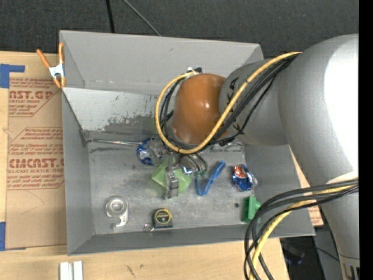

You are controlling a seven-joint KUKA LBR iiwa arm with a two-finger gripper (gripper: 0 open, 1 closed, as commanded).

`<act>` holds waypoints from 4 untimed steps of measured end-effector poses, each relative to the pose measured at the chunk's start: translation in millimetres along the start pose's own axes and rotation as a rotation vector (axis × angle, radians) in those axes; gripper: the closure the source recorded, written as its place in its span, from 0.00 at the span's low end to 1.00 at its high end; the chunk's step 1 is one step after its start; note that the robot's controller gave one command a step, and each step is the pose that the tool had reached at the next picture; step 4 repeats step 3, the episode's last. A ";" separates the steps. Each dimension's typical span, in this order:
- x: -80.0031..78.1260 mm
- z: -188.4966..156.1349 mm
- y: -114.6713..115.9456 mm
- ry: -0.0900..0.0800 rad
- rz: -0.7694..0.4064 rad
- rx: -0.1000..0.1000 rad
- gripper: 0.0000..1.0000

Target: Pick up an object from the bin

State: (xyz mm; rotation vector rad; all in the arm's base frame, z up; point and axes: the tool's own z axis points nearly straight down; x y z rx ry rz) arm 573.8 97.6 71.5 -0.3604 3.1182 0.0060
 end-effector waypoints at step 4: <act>-7.7 -155.4 -22.8 -0.009 0.157 0.004 1.00</act>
Offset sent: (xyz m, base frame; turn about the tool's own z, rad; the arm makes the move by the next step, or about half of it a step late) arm -0.0022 -0.0384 -0.0015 0.1979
